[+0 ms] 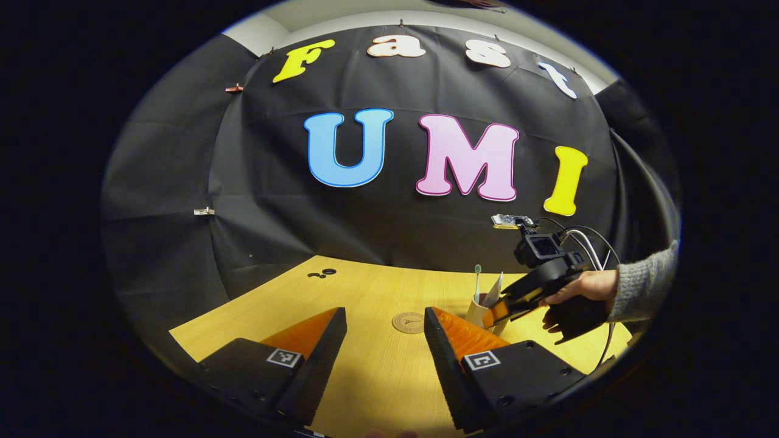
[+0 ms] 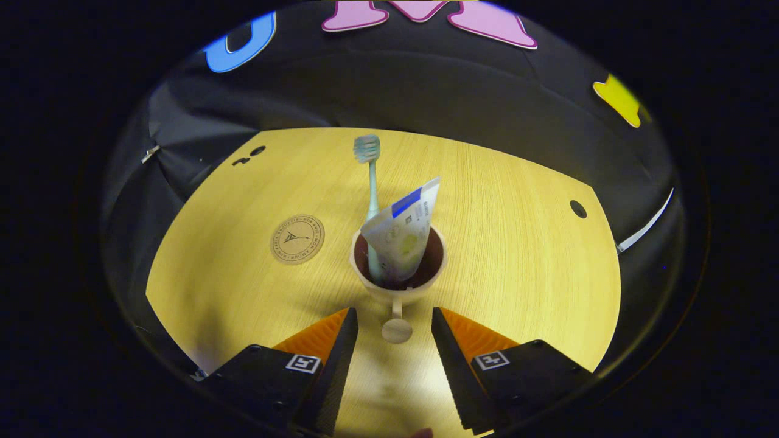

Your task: Put the toothbrush and toothpaste on the desktop into the cup, then pick up the cup and place it on the coaster on the desktop.

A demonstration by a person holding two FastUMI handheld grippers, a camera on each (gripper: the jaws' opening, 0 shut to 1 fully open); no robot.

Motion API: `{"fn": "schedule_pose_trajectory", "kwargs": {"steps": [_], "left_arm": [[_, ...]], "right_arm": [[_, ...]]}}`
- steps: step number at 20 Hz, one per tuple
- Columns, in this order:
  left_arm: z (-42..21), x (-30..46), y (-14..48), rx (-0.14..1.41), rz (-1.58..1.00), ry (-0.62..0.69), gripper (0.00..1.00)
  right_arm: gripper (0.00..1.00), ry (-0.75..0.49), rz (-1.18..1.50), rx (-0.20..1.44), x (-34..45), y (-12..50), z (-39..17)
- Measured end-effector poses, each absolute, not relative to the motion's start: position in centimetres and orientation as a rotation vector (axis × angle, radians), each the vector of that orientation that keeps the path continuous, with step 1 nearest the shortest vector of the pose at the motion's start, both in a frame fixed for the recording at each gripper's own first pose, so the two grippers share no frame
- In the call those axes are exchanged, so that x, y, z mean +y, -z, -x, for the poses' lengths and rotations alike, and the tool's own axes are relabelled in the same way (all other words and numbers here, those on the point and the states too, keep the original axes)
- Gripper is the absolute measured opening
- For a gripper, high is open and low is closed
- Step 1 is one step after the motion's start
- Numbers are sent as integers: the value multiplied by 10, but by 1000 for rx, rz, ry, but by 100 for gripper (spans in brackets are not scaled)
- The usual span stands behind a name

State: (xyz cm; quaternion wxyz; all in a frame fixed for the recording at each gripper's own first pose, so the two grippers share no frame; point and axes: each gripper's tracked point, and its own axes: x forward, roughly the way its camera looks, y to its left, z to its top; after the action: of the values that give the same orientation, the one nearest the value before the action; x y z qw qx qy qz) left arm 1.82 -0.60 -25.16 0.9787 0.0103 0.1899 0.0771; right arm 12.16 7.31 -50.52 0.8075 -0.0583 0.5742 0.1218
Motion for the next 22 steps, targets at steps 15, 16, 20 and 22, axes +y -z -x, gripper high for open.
{"fn": "schedule_pose_trajectory", "kwargs": {"steps": [15, 16, 20, 22], "left_arm": [[-19, 30, 262, 402, 24, -212, 82], [-20, 30, 262, 403, 25, -212, 82], [-22, 30, 264, 405, 16, -209, 82], [-22, 30, 265, 405, 18, -209, 82]], "right_arm": [[17, -197, 167, 1294, 70, 518, -132], [11, -201, 165, 1293, 70, 516, -130], [14, -199, 146, 1264, 72, 517, -132], [14, -197, 130, 1258, 73, 517, -131]]}}
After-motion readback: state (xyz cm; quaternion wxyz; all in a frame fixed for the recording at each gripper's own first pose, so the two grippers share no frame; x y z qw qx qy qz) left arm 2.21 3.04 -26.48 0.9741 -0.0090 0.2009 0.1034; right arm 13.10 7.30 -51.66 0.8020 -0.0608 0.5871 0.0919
